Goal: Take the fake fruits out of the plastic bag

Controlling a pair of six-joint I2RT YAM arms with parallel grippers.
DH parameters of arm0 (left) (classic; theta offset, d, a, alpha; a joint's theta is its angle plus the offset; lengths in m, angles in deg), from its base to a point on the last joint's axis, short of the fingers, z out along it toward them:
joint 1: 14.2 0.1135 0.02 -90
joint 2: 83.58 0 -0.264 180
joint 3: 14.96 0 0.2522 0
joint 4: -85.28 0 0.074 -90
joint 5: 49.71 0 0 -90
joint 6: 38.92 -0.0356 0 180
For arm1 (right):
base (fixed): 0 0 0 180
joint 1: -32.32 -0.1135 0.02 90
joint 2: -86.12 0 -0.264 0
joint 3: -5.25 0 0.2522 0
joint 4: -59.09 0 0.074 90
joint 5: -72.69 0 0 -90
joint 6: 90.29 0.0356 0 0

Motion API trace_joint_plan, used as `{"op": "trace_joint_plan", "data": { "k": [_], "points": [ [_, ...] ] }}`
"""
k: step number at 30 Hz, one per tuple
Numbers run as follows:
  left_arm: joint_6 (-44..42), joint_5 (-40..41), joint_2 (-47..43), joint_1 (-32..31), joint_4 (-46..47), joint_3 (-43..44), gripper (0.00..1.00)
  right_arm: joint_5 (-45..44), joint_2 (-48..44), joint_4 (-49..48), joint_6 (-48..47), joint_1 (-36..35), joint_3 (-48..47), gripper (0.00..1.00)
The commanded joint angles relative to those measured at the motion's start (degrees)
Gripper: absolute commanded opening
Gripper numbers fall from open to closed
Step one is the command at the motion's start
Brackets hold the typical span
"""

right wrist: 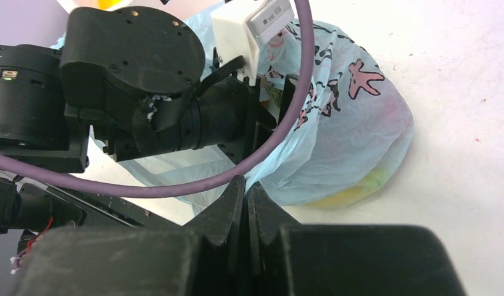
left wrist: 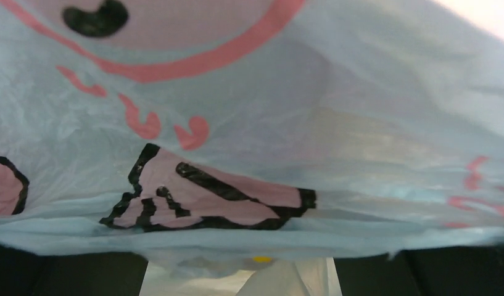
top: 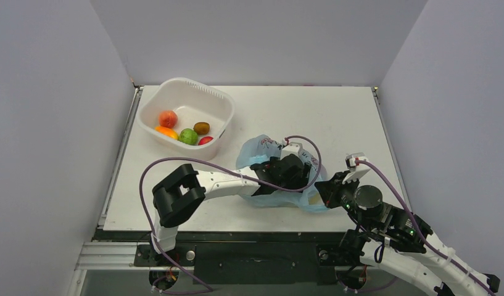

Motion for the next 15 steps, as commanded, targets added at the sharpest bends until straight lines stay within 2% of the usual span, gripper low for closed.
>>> {"op": "trace_joint_plan", "data": {
  "k": [1, 5, 7, 9, 10, 13, 15],
  "points": [
    [1.01, -2.55, 2.56, 0.02, 1.65, 1.31, 0.94, -0.65, -0.17, -1.94, -1.35, 0.23, -0.59, 0.00],
    [1.13, -4.34, 4.30, 0.11, 2.98, 2.25, 0.90, -0.62, -0.29, -1.97, -1.51, 0.20, -0.51, 0.00],
    [0.88, -4.77, 4.62, 0.34, 3.18, 2.51, 0.85, -0.72, -0.58, -1.99, -1.52, 0.22, -0.44, 0.00],
    [0.70, -4.88, 4.34, 0.69, 3.11, 2.44, 0.75, -1.01, -0.99, -1.97, -1.50, 0.22, -0.36, 0.00],
    [0.48, -4.91, 4.14, 0.86, 3.07, 2.41, 0.65, -1.19, -1.03, -1.98, -1.54, 0.25, -0.34, 0.00],
    [-0.33, -5.22, 2.75, 1.00, 3.05, 2.69, 0.56, -1.48, -1.56, -2.00, -1.50, 0.25, -0.18, 0.00],
    [-1.05, -5.69, 1.85, 0.89, 2.92, 3.33, 0.46, -1.96, -1.49, -1.95, -1.50, 0.21, -0.08, 0.00]
  ]
}}
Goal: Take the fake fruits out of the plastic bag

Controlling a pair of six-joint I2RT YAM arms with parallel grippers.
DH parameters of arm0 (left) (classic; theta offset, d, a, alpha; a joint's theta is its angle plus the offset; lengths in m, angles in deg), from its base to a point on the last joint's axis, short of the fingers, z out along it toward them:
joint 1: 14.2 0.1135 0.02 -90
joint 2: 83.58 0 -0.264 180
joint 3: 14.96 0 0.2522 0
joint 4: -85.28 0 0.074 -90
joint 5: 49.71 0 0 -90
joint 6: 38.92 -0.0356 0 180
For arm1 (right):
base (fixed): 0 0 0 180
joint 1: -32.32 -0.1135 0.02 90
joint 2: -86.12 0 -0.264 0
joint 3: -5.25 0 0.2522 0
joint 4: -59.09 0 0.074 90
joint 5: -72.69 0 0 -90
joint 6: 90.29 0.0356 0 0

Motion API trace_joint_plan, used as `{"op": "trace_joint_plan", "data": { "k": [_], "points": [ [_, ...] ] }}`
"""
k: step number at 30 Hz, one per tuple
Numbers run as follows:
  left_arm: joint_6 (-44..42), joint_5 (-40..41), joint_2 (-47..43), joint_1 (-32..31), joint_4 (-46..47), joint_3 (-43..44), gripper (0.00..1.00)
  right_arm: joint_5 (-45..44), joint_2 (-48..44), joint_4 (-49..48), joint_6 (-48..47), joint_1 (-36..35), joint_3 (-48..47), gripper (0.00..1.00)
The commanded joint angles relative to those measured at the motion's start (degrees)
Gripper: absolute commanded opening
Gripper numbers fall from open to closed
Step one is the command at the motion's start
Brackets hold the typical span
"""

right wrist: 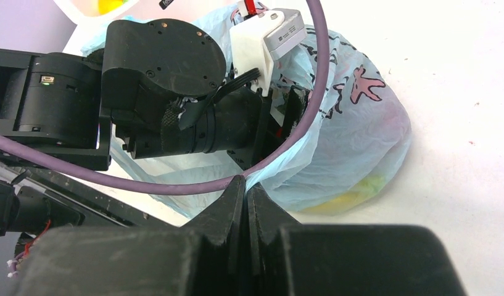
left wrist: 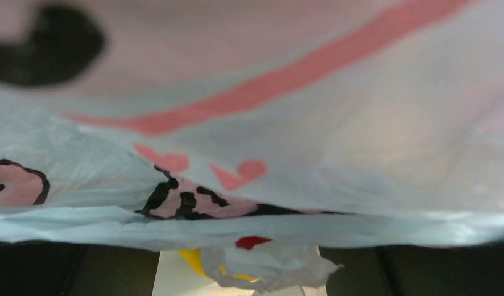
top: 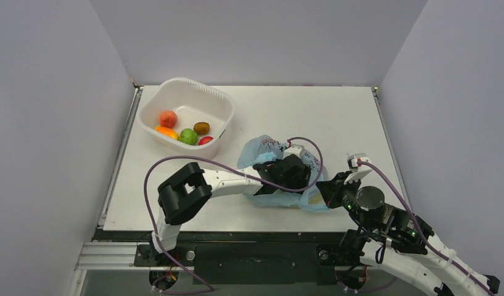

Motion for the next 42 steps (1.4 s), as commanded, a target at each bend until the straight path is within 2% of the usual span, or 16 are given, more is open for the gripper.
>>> {"op": "trace_joint_plan", "data": {
  "k": [1, 6, 22, 32, 38, 42],
  "points": [
    [-2.31, -1.04, -2.48, 0.30, 0.31, 3.16, 0.43, -1.91, -0.80, -1.95, -0.71, 0.20, -0.14, 0.00],
    [-4.56, 0.77, -7.06, 0.14, -2.68, 2.98, 0.26, -2.04, -0.51, -1.87, -0.79, 0.20, -0.21, 0.00],
    [-6.02, 5.82, -23.15, 0.95, -6.86, -3.97, 0.12, -2.14, -0.39, -1.98, -0.98, 0.17, -0.14, 0.00],
    [-11.95, 0.29, -41.43, 2.36, 0.16, -11.35, 0.00, -2.14, 0.12, -2.08, -1.06, 0.20, -0.09, 0.00],
    [-13.28, 3.41, -50.98, 11.04, -6.46, -12.12, 0.00, -2.62, -0.11, -2.03, -0.96, 0.21, -0.07, 0.00],
    [-11.11, 5.35, -50.68, 23.90, -16.41, -7.94, 0.00, -3.11, -0.50, -2.02, -0.87, 0.21, -0.11, 0.00]
  ]
}}
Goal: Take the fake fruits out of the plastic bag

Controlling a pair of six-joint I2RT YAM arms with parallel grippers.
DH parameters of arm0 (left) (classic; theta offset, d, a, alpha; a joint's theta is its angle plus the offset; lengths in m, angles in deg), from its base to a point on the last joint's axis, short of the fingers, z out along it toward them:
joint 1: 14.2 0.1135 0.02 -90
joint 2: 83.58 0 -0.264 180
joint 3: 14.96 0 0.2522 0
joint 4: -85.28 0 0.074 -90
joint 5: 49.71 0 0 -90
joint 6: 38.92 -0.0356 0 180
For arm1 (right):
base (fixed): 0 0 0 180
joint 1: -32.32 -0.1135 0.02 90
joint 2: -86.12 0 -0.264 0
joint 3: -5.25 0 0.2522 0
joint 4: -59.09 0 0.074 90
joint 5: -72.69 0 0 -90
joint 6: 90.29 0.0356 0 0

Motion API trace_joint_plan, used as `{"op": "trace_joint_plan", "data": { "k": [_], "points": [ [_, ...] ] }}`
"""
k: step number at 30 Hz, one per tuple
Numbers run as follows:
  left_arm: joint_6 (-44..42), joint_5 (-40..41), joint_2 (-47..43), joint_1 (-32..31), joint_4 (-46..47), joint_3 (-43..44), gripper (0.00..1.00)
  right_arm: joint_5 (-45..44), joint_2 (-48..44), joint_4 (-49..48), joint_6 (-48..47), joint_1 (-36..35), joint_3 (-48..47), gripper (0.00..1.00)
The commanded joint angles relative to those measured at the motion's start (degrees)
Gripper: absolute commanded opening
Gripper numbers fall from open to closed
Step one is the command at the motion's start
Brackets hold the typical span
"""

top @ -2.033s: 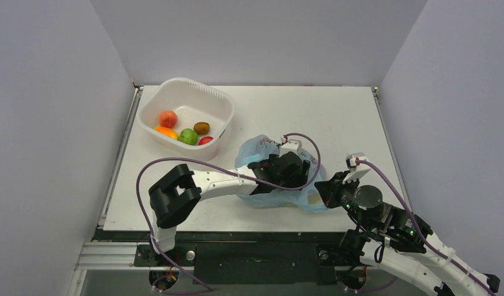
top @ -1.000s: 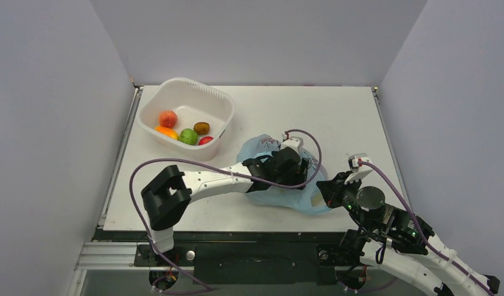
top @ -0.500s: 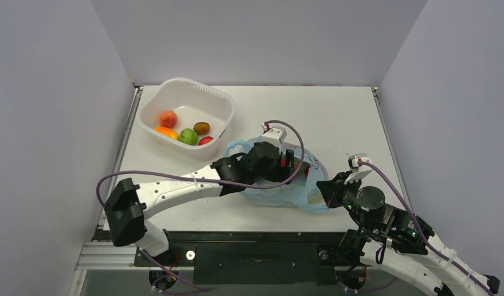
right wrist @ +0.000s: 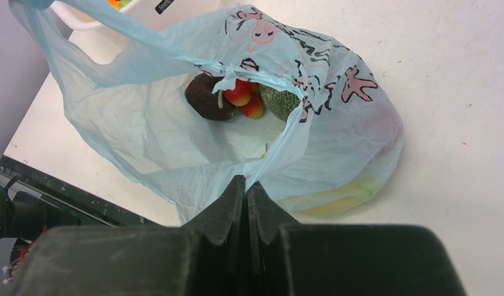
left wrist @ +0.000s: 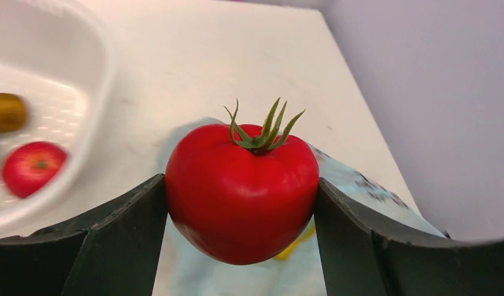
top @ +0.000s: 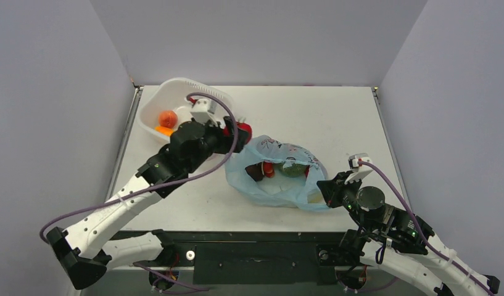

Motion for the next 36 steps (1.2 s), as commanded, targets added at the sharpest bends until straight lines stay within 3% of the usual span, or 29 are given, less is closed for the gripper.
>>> {"op": "trace_joint_plan", "data": {
  "k": [1, 6, 12, 21, 27, 30, 36],
  "points": [
    [0.75, 0.65, 1.87, 14.45, -11.31, 4.69, 0.00, -1.83, -0.09, -1.93, -0.66, 0.20, -0.08, 0.00],
    [-0.25, -6.31, 10.03, 31.34, -13.37, 9.42, 0.00, -2.06, 0.02, -1.88, -0.60, 0.22, -0.13, 0.00],
    [0.61, -6.14, 25.05, 38.72, -12.66, 17.64, 0.00, -2.72, 0.36, -1.70, -0.38, 0.21, -0.15, 0.00],
    [1.51, -8.10, 54.42, 39.96, -18.13, 40.77, 0.00, -3.33, -0.20, -1.70, -0.02, 0.23, -0.05, 0.00],
    [1.23, -6.14, 66.34, 38.84, -21.90, 50.81, 0.00, -3.33, -0.55, -1.72, -0.06, 0.25, -0.05, 0.00],
    [1.32, -5.60, 68.62, 38.09, -22.42, 51.35, 0.00, -3.53, -0.95, -1.65, 0.06, 0.23, 0.04, 0.00],
    [2.10, -5.86, 69.40, 37.77, -19.81, 47.68, 0.18, -3.50, -0.79, -1.80, 0.04, 0.20, 0.08, 0.00]
  ]
}}
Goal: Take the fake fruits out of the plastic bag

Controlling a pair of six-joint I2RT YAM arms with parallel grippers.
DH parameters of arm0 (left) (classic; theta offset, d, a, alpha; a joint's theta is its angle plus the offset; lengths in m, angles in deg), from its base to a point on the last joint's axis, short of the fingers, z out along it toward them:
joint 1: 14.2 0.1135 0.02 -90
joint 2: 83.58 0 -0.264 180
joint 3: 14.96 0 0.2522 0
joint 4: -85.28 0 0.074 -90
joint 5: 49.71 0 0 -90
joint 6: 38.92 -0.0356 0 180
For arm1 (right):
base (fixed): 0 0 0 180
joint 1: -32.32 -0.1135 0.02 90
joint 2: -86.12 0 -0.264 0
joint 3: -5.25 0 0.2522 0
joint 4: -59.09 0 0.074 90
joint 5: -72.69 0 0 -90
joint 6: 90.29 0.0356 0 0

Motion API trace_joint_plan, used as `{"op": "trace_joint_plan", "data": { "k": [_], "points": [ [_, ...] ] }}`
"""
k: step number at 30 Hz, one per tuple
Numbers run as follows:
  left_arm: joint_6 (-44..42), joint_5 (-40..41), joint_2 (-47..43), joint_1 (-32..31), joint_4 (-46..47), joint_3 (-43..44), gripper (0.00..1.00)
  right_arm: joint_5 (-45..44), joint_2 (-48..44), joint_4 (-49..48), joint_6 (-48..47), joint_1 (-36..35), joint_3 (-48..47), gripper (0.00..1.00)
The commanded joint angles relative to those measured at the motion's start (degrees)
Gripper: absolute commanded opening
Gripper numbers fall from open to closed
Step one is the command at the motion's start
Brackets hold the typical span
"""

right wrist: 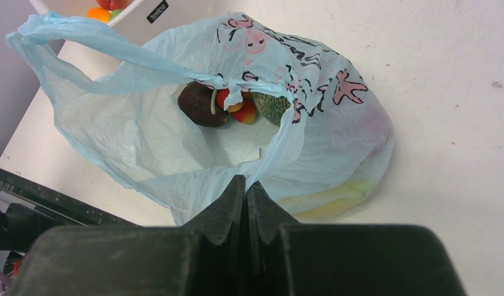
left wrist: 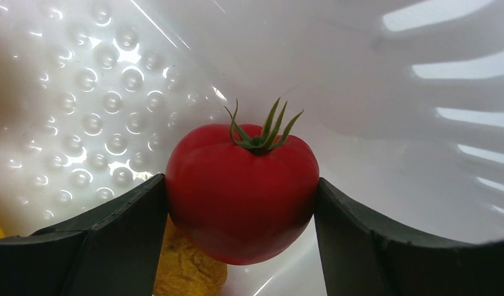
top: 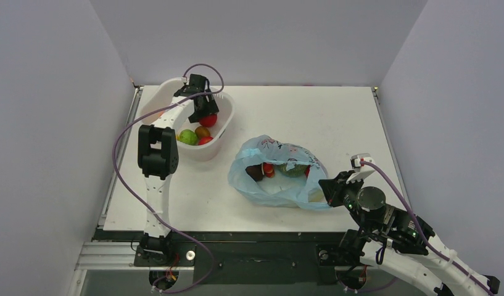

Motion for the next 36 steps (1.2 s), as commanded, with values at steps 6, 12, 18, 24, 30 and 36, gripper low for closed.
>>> {"op": "trace_joint_plan", "data": {
  "k": [6, 12, 18, 24, 30, 36],
  "points": [
    [-0.74, 0.30, -0.61, -0.15, 0.37, -0.61, 0.58, -1.06, -0.54, -1.88, -0.20, 0.22, 0.06, 0.00],
    [-3.04, 1.52, -5.45, 0.25, -0.59, -1.35, 0.85, -0.82, -0.68, -2.04, -0.30, 0.25, 0.19, 0.00],
    [-4.00, 0.86, -13.93, 0.38, -0.29, -4.36, 0.90, -0.22, -0.74, -2.27, -0.36, 0.20, 0.24, 0.00],
    [-2.75, -2.07, -25.41, 0.15, 1.92, -9.81, 0.93, 0.05, -0.65, -2.33, -0.51, 0.23, 0.28, 0.00],
    [-3.44, -8.41, -42.44, -6.32, 9.58, -23.48, 0.92, 0.16, -0.62, -2.28, -0.54, 0.14, 0.28, 0.00],
    [-5.81, -8.32, -62.35, -19.61, 18.06, -41.36, 0.92, 0.86, -0.61, -2.36, -0.85, 0.04, 0.23, 0.00]
  ]
}}
